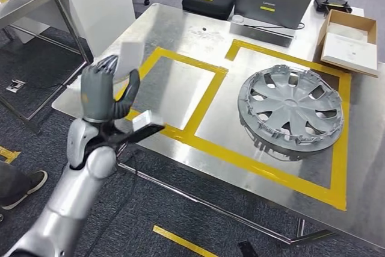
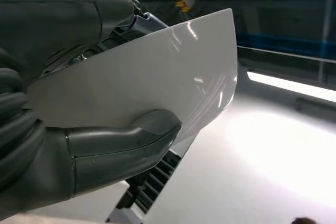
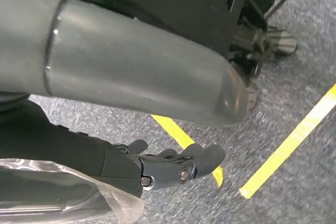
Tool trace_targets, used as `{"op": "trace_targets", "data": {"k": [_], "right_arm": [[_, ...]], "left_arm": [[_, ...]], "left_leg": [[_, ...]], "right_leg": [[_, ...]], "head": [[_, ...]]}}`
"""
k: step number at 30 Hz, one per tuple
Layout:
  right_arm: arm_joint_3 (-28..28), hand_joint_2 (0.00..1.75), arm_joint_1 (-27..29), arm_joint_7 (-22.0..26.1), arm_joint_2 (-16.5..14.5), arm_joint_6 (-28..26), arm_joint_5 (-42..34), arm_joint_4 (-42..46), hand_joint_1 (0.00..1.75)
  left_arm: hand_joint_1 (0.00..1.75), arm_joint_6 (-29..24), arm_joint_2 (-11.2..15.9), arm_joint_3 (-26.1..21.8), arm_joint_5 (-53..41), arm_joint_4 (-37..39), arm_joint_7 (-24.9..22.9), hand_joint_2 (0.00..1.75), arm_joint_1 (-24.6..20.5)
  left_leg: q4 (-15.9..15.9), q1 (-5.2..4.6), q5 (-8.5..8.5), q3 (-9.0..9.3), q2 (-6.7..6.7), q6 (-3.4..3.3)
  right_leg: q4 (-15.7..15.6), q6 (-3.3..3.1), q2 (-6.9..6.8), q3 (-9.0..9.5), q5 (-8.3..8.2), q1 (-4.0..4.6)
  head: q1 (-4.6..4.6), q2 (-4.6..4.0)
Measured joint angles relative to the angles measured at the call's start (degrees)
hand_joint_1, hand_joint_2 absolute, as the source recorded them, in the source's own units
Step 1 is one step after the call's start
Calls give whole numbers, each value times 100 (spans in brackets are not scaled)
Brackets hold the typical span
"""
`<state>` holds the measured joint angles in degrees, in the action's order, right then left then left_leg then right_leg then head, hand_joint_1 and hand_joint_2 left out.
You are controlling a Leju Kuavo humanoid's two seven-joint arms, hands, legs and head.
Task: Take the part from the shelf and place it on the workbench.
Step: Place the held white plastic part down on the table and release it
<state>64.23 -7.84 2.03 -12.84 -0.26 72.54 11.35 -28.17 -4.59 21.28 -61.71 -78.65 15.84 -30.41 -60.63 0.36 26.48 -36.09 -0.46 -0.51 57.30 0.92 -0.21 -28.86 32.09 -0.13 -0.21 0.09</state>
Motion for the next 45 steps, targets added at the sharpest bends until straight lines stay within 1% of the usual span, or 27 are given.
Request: {"op": "trace_targets", "data": {"k": [3,5,8,10,12,15,17,21,23,27,31,45], "right_arm": [[-31,0,-42,-38,-5,31,-20,-1,0],[-30,0,-63,-67,-5,35,-40,-1,0],[-30,0,-73,-126,-5,30,-11,-1,0],[-30,0,-75,-157,-5,23,13,-1,0],[-30,0,-77,-176,-5,13,30,-1,0],[-30,0,-75,-185,-4,-12,40,-1,0],[-29,0,-67,-192,-3,-20,30,-1,0],[-26,0,-28,-203,-3,-22,21,-1,0],[-24,0,-11,-212,-3,-22,21,-1,0],[-18,0,4,-201,-3,3,40,-1,0],[-12,0,-11,-103,-3,23,49,-1,0],[-4,0,-20,-39,-3,-133,162,-1,0]], "left_arm": [[175,92,-115,236,-521,1291,-449,175,-1162],[175,100,-210,365,-794,2128,-654,175,-1803],[175,245,-314,559,-1207,3202,-1000,175,-2525],[175,414,-360,666,-1362,3849,-1134,175,-2893],[175,545,-387,718,-1418,4359,-1168,175,-3141],[175,754,-400,764,-1458,4884,-1187,175,-3336],[175,768,-406,784,-1448,5128,-1117,175,-3371],[175,532,-445,807,-1429,5375,-976,175,-3330],[175,498,-472,828,-1448,5466,-959,175,-3312],[0,514,-519,863,-1435,5595,-989,175,-3297],[0,472,-513,816,-1284,5652,-1011,0,-3296],[0,258,-515,699,-1310,5642,-917,0,-3318]], "left_leg": [[0,-8,-9,-2,3,-14],[1,-11,-15,-3,12,-21],[4,-12,-23,-2,24,-32],[12,-11,-26,0,26,-34],[24,-11,-30,3,27,-33],[42,-11,-36,5,29,-30],[50,-11,-38,5,29,-28],[60,-11,-38,5,27,-28],[62,-11,-38,5,28,-28],[64,-12,-38,4,27,-27],[65,-12,-38,4,27,-27],[64,-12,-39,5,27,-27]], "right_leg": [[-5,56,4,7,-14,-8],[-5,81,15,36,-23,-10],[-4,98,29,54,-33,-10],[-3,99,30,52,-33,-10],[-3,98,30,48,-33,-9],[-3,97,28,42,-31,-9],[-3,97,27,39,-30,-9],[-3,97,25,36,-27,-9],[-3,97,26,34,-26,-9],[-3,94,25,33,-23,-9],[-3,94,24,34,-23,-9],[-3,94,23,34,-23,-10]], "head": [[0,0],[-1,0],[-2,0],[-3,0],[-3,0],[-3,0],[-3,0],[-3,0],[-3,0],[-3,0],[-4,0],[-3,0]]}}
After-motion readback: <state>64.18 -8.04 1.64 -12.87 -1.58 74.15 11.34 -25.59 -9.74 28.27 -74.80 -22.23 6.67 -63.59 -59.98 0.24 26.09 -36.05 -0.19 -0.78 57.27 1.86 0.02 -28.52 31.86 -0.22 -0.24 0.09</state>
